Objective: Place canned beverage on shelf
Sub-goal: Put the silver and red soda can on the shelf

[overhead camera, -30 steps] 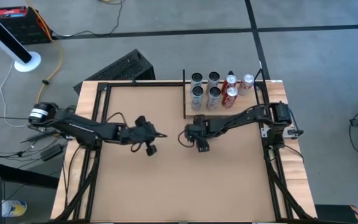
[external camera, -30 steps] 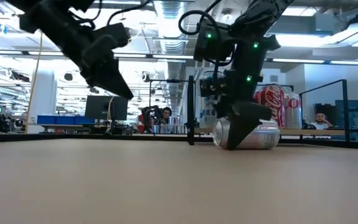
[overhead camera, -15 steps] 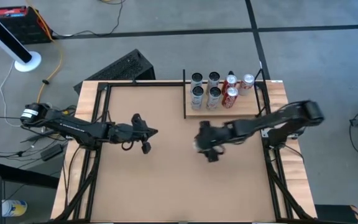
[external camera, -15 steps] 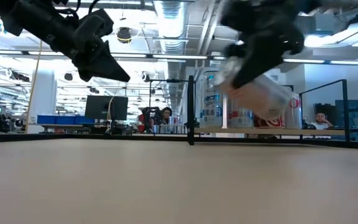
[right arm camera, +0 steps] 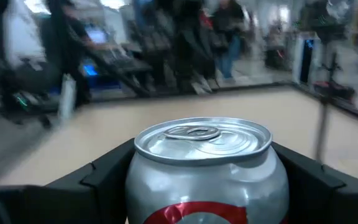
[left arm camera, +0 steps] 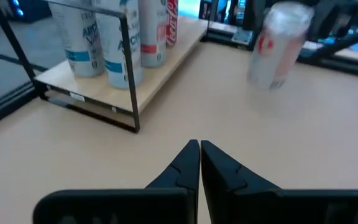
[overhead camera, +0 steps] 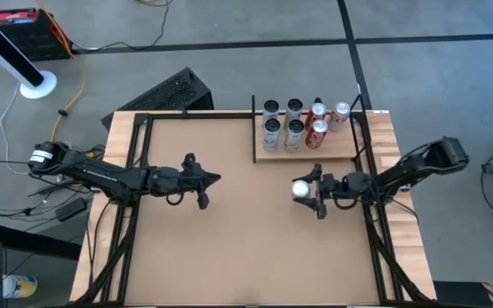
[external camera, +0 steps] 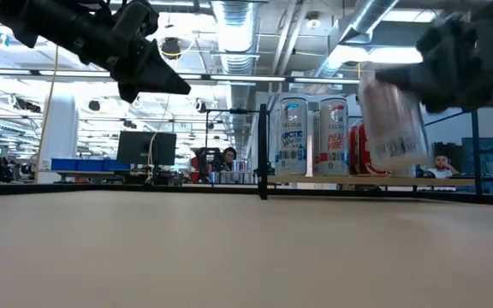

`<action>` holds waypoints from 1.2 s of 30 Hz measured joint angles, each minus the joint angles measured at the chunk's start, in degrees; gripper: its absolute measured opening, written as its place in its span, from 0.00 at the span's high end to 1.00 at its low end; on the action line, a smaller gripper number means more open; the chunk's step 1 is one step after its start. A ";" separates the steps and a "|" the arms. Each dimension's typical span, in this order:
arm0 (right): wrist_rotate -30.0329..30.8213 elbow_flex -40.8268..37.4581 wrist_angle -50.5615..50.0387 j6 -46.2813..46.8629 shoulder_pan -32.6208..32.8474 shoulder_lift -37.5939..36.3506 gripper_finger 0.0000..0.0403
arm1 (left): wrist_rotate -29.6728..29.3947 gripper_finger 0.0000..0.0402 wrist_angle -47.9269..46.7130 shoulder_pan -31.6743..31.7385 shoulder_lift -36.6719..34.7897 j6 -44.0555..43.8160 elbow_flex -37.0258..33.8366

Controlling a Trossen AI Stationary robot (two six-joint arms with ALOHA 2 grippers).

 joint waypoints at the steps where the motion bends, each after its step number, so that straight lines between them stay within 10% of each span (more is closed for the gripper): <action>1: 0.65 -0.60 -0.04 -0.17 -0.08 0.95 0.19 | -0.02 1.00 0.57 0.08 0.00 0.12 0.00; 21: 1.09 5.72 1.74 -3.14 -0.55 12.57 0.10 | 1.92 1.00 -0.77 0.87 0.00 0.00 0.02; 31: -4.61 6.07 1.02 -6.21 -2.54 4.98 0.10 | 1.66 1.00 -0.73 0.87 0.00 -0.01 0.02; 36: -8.93 12.36 -16.51 -6.43 -3.36 -1.41 0.07 | 1.64 1.00 -0.69 0.87 0.00 0.01 0.02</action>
